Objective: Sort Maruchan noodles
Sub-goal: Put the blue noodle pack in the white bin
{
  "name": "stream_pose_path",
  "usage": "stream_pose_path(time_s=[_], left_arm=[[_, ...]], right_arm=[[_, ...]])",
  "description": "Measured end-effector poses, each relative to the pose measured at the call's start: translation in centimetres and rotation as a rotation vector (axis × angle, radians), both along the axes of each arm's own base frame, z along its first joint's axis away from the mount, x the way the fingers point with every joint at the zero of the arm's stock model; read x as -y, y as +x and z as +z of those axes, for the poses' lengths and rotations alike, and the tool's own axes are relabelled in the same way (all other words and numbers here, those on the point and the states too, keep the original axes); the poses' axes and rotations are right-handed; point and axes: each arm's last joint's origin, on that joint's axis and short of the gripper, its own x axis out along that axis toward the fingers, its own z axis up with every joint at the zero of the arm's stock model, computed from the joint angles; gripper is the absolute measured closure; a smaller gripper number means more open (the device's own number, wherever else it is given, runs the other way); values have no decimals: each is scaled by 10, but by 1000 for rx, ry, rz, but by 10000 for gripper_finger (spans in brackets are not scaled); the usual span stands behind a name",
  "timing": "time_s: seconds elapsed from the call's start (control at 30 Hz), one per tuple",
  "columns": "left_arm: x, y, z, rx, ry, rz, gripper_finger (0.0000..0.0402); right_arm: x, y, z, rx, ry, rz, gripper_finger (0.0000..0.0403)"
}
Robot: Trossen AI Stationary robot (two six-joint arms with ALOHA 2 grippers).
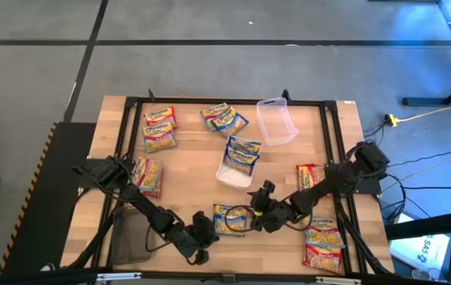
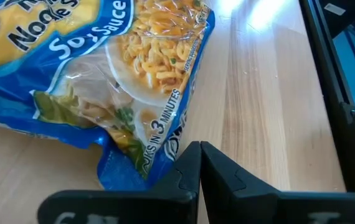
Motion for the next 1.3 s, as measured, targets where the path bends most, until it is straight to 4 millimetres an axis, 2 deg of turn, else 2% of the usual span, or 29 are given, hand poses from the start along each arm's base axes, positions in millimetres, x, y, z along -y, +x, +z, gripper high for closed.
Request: stream_pose_path(time_s=[0.13,0.23,0.4,0.57,0.73,0.83,0.9,1.03,1.3], left_arm=[[0,-1,-1,-4,-2,12,398],[-1,-2,-2,-15,-7,33,398],[-1,-2,-2,-27,-15,35,398],[-3,-6,-1,-56,11,63,398],[0,-10,5,-42,49,49,398],[6,-14,7,-53,27,-6,398],[11,-18,10,-55,16,-51,398],[22,-26,12,-40,7,-101,398],[23,-25,11,-17,56,-120,398]], right_arm=[[-5,5,-16,0,50,27,169],[-11,8,-18,-4,117,80,169],[-30,3,-10,-32,193,181,169],[-49,-1,8,-70,351,259,169],[-46,-8,24,-116,498,179,169],[-44,-8,36,-71,588,106,169],[-44,-7,37,-54,636,54,169],[-43,-5,28,-64,711,-37,169],[-40,9,5,-57,786,-90,169]])
